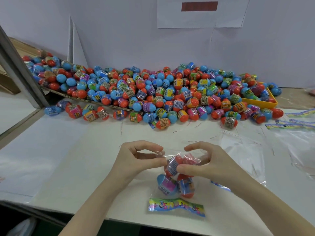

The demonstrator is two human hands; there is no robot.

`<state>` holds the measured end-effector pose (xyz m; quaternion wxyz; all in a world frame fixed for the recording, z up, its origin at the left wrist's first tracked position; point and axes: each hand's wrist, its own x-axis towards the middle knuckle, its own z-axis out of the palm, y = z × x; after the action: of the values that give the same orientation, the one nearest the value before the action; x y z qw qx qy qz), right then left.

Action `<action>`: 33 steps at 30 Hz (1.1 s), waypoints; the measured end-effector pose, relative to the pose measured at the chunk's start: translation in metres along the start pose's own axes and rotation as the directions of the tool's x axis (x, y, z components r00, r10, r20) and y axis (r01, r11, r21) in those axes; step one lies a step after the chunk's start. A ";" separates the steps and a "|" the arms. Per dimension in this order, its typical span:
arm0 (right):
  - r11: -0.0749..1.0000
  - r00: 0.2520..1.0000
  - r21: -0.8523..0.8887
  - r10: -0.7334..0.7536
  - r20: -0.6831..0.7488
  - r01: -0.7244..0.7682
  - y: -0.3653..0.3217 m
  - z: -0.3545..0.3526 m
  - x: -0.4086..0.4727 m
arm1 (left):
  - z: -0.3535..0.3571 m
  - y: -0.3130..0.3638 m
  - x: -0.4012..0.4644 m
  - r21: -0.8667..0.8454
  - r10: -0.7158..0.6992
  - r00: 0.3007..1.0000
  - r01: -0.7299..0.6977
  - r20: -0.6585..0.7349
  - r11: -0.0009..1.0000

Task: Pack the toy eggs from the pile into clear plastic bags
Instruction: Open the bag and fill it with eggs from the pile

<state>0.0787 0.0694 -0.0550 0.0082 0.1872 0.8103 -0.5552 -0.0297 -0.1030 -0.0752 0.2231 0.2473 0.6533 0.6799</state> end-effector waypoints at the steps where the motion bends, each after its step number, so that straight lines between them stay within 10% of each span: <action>1: 1.000 1.000 0.017 -0.002 -0.005 0.002 0.002 0.000 0.002 | 0.001 0.001 -0.001 -0.005 -0.001 1.000 0.001 -0.008 1.000; 9: 0.990 0.991 0.095 -0.098 -0.091 0.107 0.006 0.006 0.001 | 0.013 0.002 -0.003 0.189 -0.264 0.957 0.239 0.117 0.952; 17: 0.953 0.968 0.301 -0.098 0.233 0.024 0.011 -0.009 0.000 | 0.002 0.001 0.001 0.134 -0.252 0.906 0.218 0.341 0.967; 33: 0.910 0.987 0.415 -0.077 0.143 0.011 0.013 -0.011 -0.001 | -0.004 0.000 -0.003 -0.040 -0.205 0.908 0.235 0.365 0.971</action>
<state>0.0862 0.0828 -0.0626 0.0192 0.1226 0.6754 -0.7269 -0.0300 -0.1074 -0.0757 0.4234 0.2824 0.5967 0.6204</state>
